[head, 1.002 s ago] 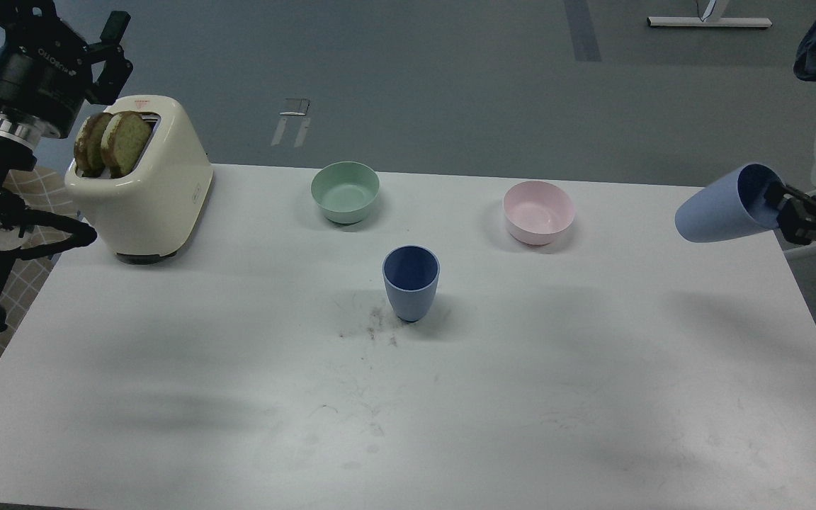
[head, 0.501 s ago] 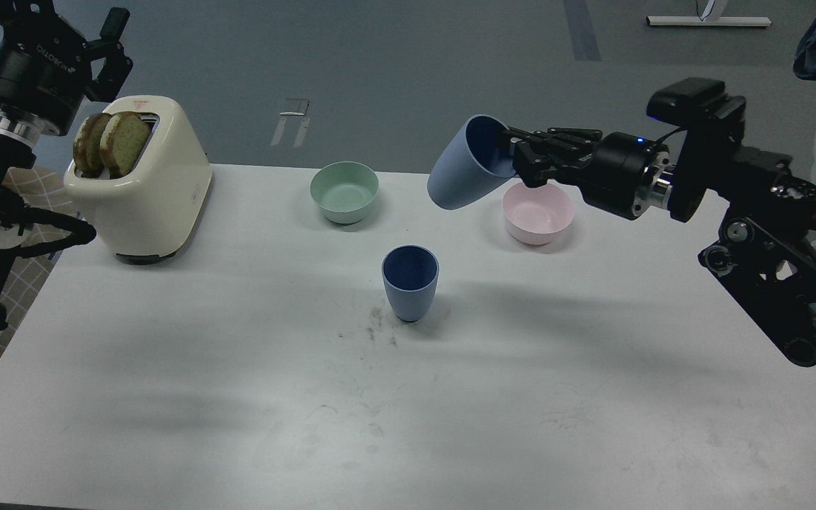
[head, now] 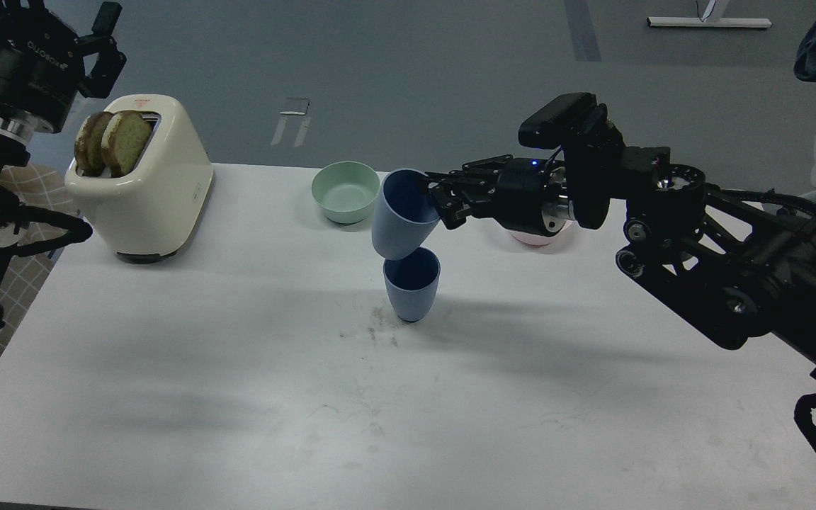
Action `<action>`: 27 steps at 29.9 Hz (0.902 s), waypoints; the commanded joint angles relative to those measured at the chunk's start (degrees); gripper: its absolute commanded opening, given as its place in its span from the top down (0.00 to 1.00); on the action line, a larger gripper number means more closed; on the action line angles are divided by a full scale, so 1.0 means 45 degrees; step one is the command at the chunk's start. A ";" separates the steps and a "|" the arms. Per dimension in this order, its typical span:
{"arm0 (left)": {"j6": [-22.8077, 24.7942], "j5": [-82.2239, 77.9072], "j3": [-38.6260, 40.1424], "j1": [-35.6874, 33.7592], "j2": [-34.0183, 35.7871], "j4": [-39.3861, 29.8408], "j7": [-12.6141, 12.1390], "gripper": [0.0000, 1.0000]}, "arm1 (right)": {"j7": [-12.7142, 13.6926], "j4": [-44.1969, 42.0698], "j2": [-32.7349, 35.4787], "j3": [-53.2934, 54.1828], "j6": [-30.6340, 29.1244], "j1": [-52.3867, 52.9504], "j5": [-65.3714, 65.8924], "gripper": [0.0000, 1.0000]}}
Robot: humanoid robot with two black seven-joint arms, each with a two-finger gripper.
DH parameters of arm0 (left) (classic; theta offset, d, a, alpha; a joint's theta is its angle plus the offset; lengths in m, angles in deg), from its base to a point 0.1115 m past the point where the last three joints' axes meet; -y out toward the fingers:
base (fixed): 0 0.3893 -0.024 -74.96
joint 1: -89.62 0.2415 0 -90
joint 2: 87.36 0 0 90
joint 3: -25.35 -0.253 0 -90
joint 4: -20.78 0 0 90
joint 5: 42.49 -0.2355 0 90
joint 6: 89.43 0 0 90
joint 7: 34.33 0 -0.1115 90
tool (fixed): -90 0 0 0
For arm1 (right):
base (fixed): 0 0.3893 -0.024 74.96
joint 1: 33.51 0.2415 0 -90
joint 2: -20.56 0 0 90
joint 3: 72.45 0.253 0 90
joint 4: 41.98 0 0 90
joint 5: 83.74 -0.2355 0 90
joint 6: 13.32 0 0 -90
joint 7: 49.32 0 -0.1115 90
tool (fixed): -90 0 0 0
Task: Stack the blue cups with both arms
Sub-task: 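Lower the held cup into the center cup and open the right gripper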
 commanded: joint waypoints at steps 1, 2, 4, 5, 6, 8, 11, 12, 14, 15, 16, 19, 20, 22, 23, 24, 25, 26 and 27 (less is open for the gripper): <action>0.0000 -0.0001 -0.0017 -0.0032 -0.0019 -0.0002 -0.0038 0.02 | -0.0011 0.0073 0.0352 -0.0099 -0.0335 0.0076 0.0013 1.00; 0.0000 -0.0001 -0.0017 -0.0032 -0.0019 -0.0002 -0.0038 0.02 | -0.0011 0.0073 0.0372 -0.0099 -0.0335 0.0076 0.0013 1.00; 0.0000 -0.0001 -0.0017 -0.0032 0.0001 -0.0002 -0.0038 0.03 | -0.0011 0.0092 0.0373 -0.0118 -0.0335 0.0095 0.0013 1.00; 0.0000 -0.0001 -0.0017 -0.0032 0.0001 -0.0002 -0.0038 0.03 | -0.0011 0.0092 0.0373 -0.0138 -0.0335 0.0096 0.0013 1.00; 0.0020 -0.0001 -0.0036 -0.0032 0.0001 -0.0002 -0.0038 0.02 | -0.0011 0.0092 0.0373 -0.0138 -0.0335 0.0096 0.0013 1.00; 0.0020 -0.0001 -0.0017 -0.0032 0.0001 -0.0002 -0.0038 0.02 | -0.0011 0.0092 0.0373 -0.0138 -0.0335 0.0057 0.0014 1.00; 0.0020 -0.0001 -0.0017 -0.0032 0.0001 -0.0002 -0.0038 0.03 | -0.0011 0.0092 0.0353 -0.0138 -0.0335 -0.0080 0.0033 1.00; 0.0039 -0.0001 -0.0017 -0.0032 0.0020 -0.0002 -0.0038 0.02 | -0.0011 0.0092 0.0353 -0.0138 -0.0335 -0.0100 0.0033 1.00; 0.0039 -0.0001 -0.0017 -0.0032 0.0020 -0.0002 -0.0038 0.02 | -0.0011 0.0073 0.0353 -0.0138 -0.0335 -0.0041 0.0033 1.00; 0.0039 -0.0001 -0.0017 -0.0032 0.0020 -0.0002 -0.0038 0.03 | -0.0011 0.0053 0.0353 -0.0138 -0.0335 -0.0022 0.0033 1.00; 0.0039 -0.0001 -0.0017 -0.0032 0.0040 -0.0002 -0.0038 0.03 | -0.0011 0.0053 0.0353 -0.0138 -0.0335 -0.0022 0.0033 1.00; 0.0039 -0.0001 -0.0017 -0.0032 0.0020 -0.0002 -0.0038 0.02 | -0.0030 0.0092 0.0353 -0.0196 -0.0335 -0.0002 0.0033 1.00; 0.0020 -0.0001 -0.0036 -0.0032 0.0020 -0.0002 -0.0096 0.03 | -0.0031 0.0092 0.0353 -0.0390 -0.0335 0.0056 0.0033 1.00; 0.0000 -0.0021 -0.0056 -0.0032 0.0020 -0.0002 -0.0116 0.02 | -0.0030 0.0092 0.0353 -0.0743 -0.0335 0.0115 0.0033 1.00; 0.0000 -0.0021 -0.0037 -0.0032 0.0020 -0.0002 -0.0116 0.03 | -0.0031 0.0092 0.0353 -0.0802 -0.0335 0.0115 0.0033 1.00; 0.0000 -0.0021 -0.0037 -0.0032 0.0020 -0.0002 -0.0116 0.03 | -0.0011 0.0092 0.0353 -0.0841 -0.0335 0.0134 0.0033 1.00; 0.0020 -0.0021 -0.0037 -0.0032 0.0020 -0.0002 -0.0116 0.02 | -0.0011 0.0092 0.0353 -0.0861 -0.0335 0.0115 0.0033 1.00; 0.0020 -0.0001 -0.0037 -0.0032 0.0020 -0.0002 -0.0097 0.02 | -0.0011 0.0092 0.0353 -0.0861 -0.0335 0.0076 0.0033 1.00; 0.0039 -0.0020 -0.0037 -0.0032 0.0020 -0.0002 -0.0096 0.02 | -0.0011 0.0092 0.0353 -0.0861 -0.0335 0.0037 0.0033 1.00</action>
